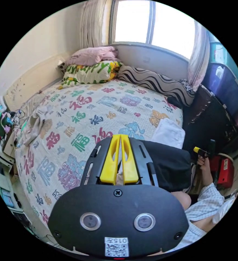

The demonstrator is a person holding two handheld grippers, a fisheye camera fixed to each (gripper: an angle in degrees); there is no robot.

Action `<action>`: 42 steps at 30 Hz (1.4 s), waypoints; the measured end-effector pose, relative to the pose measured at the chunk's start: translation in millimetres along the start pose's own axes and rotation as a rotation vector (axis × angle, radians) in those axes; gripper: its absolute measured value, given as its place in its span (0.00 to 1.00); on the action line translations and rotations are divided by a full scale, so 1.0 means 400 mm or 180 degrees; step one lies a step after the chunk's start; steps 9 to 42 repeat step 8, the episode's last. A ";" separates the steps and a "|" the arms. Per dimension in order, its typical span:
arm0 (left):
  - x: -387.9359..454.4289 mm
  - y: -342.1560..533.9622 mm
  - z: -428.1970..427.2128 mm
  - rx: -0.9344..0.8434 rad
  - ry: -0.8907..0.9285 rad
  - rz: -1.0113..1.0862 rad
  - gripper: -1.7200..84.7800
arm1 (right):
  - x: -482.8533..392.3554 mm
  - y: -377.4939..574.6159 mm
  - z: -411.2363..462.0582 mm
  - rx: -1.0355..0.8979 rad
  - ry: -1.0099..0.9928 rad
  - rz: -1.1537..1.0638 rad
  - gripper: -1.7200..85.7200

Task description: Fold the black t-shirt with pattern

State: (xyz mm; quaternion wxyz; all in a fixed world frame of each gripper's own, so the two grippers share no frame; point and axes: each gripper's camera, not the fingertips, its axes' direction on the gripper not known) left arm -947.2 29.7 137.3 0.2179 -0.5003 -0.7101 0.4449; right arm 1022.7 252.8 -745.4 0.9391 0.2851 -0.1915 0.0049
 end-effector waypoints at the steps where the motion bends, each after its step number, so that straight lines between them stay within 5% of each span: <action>1: 0.028 0.001 -0.035 0.0161 0.0136 0.0060 0.03 | -0.007 0.001 -0.014 0.0050 0.0522 -0.0143 0.05; 4: 0.180 0.002 -0.063 0.0381 0.0901 0.0485 0.06 | -0.013 0.002 0.007 0.0040 0.1522 -0.0325 0.10; 8: 0.548 -0.005 0.087 -0.0357 0.1184 0.1494 0.10 | -0.006 0.013 0.095 -0.0251 0.1523 -0.0318 0.13; 42: 0.548 -0.005 0.087 -0.0357 0.1184 0.1494 0.10 | -0.006 0.013 0.095 -0.0251 0.1523 -0.0318 0.13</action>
